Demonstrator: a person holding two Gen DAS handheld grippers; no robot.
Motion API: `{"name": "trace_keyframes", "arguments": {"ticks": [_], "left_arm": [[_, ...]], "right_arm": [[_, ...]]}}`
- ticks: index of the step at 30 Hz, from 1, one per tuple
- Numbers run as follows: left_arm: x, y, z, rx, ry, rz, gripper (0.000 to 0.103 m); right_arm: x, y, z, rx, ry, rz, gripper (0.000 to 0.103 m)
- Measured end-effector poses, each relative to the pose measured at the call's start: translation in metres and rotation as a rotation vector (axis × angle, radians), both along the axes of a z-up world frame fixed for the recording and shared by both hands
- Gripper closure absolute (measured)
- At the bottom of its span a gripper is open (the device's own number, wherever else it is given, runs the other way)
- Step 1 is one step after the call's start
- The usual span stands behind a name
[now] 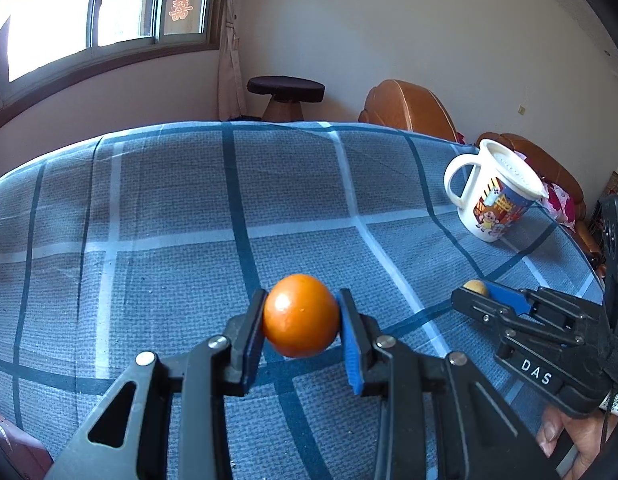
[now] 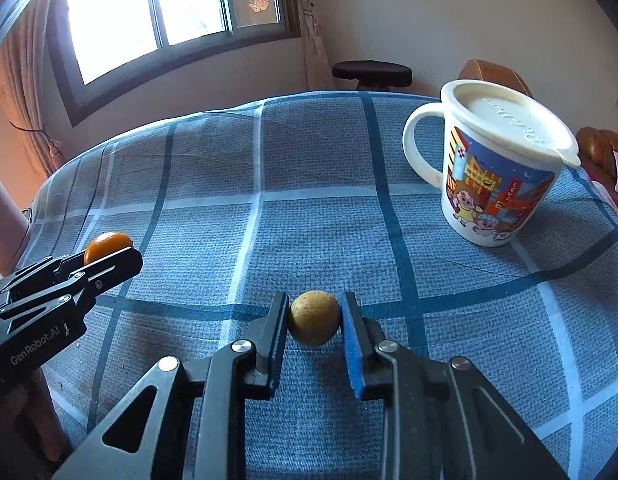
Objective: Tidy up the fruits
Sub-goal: 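Close the right tool on the small yellow fruit while the left tool holds the mandarin, then carry the mandarin in the left tool toward the tin while the right tool carries the yellow fruit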
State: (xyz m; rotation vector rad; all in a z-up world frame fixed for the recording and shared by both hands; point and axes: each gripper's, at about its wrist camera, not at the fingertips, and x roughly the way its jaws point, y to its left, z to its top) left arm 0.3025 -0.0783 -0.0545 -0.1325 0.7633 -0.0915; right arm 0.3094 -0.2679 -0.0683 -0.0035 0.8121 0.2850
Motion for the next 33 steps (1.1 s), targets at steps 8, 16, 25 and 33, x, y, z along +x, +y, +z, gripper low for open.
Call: {"name": "trace_keyframes", "arguments": {"ticks": [8,16,25,33], "left_arm": [[-0.026,-0.006,0.01,0.06,-0.077,-0.014,0.067],[-0.054,-0.009,0.016,0.102,-0.131,-0.036,0.067],[-0.086,-0.005,0.02,0.125,-0.171,-0.031,0.067],[-0.106,-0.006,0.023,0.151,-0.209,-0.025,0.067]], "right_arm": [[-0.038,-0.004,0.012,0.023,-0.093,-0.012,0.075],[-0.069,0.014,0.02,0.037,-0.189,-0.006,0.075],[-0.106,0.032,0.028,0.046,-0.273,0.004,0.075],[-0.125,0.045,0.032,0.055,-0.313,0.032,0.075]]}}
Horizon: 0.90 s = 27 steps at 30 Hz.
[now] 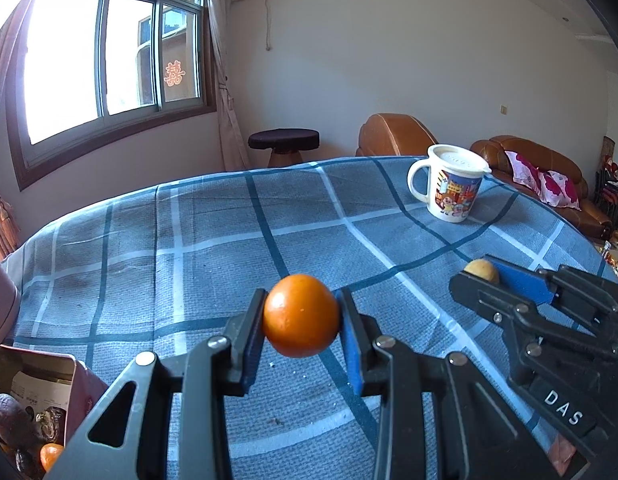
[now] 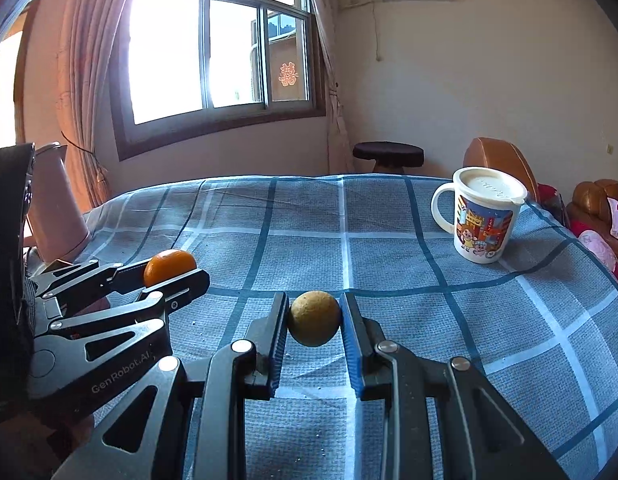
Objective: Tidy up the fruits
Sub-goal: 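Carry the mandarin in the left tool toward the tin while the right tool carries the yellow fruit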
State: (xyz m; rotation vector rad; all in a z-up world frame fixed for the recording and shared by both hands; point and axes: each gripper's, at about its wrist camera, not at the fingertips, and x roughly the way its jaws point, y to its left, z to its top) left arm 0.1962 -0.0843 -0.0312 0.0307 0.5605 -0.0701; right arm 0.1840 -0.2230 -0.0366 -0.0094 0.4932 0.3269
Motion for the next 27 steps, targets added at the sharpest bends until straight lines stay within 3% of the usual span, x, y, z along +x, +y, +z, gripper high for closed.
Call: {"name": "trace_keyframes", "arguments": {"ticks": [13,27], "left_arm": [[-0.027,0.003,0.003,0.006,-0.041,0.007,0.067],[-0.041,0.003,0.004,0.016,-0.049,0.004,0.067]], "right_arm": [[-0.02,0.003,0.007,0.02,-0.096,0.021,0.075],[-0.036,0.009,0.009,0.026,-0.135,0.055,0.075]]}}
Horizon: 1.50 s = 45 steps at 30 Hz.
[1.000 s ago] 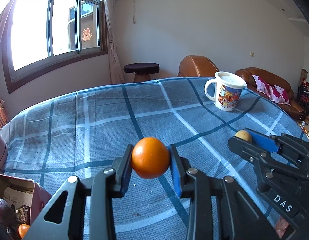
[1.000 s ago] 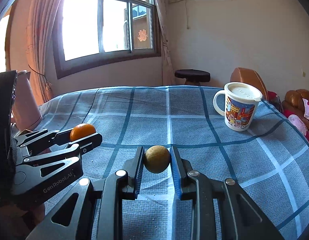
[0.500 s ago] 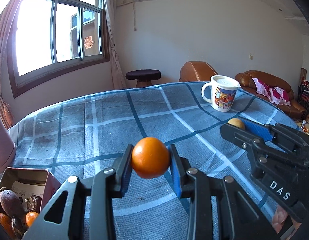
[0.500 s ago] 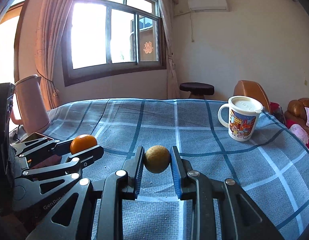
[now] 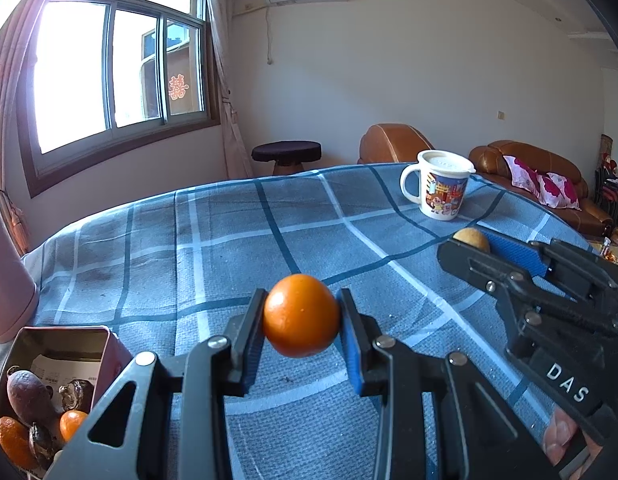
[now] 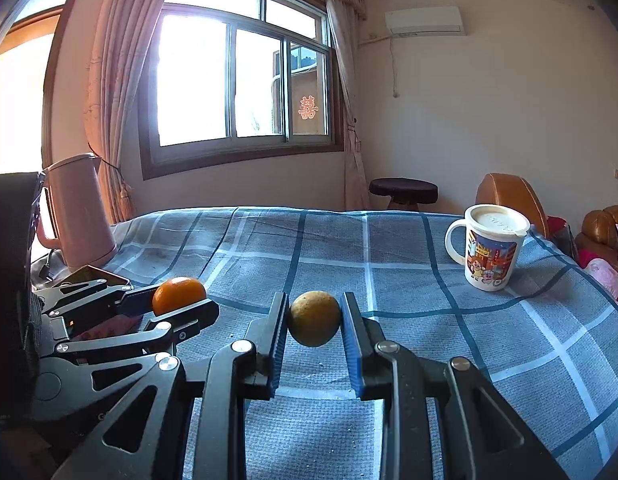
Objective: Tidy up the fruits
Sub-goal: 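Carry the mandarin in the left tool toward the tin while the right tool carries the yellow fruit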
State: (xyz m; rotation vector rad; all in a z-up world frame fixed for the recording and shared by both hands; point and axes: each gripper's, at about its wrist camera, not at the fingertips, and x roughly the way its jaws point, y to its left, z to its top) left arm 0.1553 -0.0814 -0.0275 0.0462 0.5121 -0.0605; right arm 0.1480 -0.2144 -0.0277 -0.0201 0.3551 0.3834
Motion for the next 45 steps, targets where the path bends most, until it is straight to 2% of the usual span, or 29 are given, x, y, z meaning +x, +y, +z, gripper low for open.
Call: {"name": "trace_keyframes", "arguments": {"ticks": [17,45], "left_arm": [[-0.025,0.008,0.004,0.01,-0.032,0.012,0.067],[-0.063,0.05,0.007,-0.035,-0.069,0.052,0.067]], "right_arm": [[-0.013,0.01,0.001,-0.003,-0.024,0.04,0.075],[-0.028,0.054,0.0,-0.051,-0.04,0.14,0.075]]}}
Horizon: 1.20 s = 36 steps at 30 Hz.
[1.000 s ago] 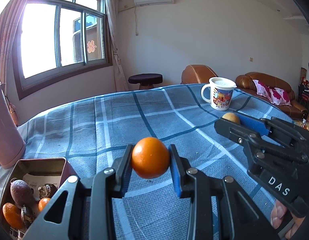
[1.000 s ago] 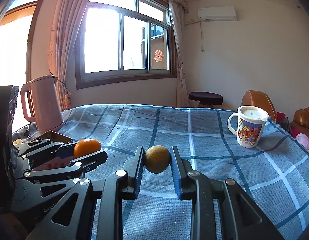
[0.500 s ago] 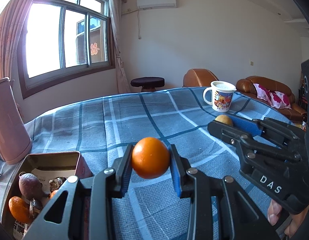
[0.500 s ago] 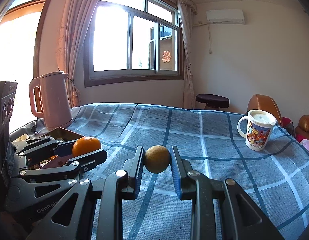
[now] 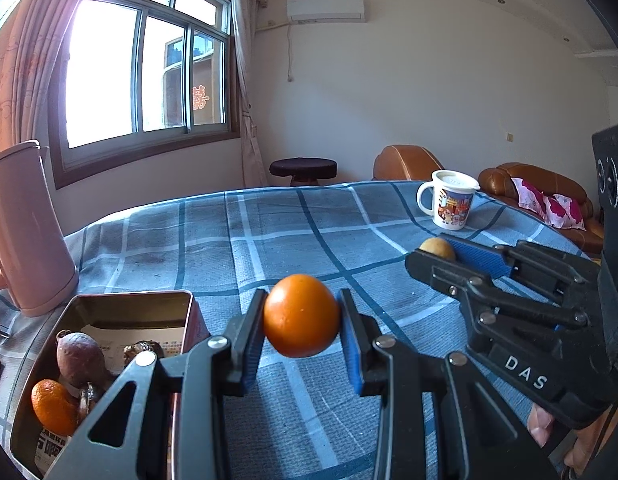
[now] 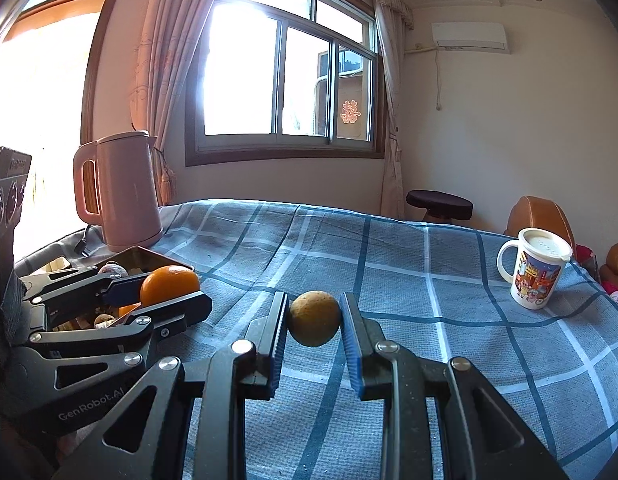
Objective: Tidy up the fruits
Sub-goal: 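Carry the mandarin in the left tool toward the tin while the right tool carries the yellow fruit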
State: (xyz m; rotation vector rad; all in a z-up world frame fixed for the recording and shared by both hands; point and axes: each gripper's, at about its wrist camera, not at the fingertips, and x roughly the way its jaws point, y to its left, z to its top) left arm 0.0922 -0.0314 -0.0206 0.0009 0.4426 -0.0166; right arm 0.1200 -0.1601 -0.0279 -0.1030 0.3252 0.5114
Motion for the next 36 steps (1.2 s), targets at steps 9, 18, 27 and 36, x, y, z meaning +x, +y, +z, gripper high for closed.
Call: {"name": "trace_keyframes", "arguments": {"ticks": [9,18,27,36], "left_arm": [[-0.009,0.014,0.001,-0.01,-0.013,0.027,0.067],[-0.015,0.027,0.001,-0.029,-0.016,0.045,0.067],[-0.021,0.045,0.001,-0.043,-0.016,0.076,0.067],[-0.027,0.06,0.001,-0.048,-0.019,0.11,0.067]], "right_arm": [[-0.002,0.019,0.0,-0.026,-0.003,0.034,0.075],[-0.004,0.036,-0.001,-0.052,-0.004,0.06,0.075],[-0.004,0.052,-0.002,-0.067,0.002,0.089,0.075],[-0.005,0.066,-0.001,-0.079,0.006,0.118,0.075]]}}
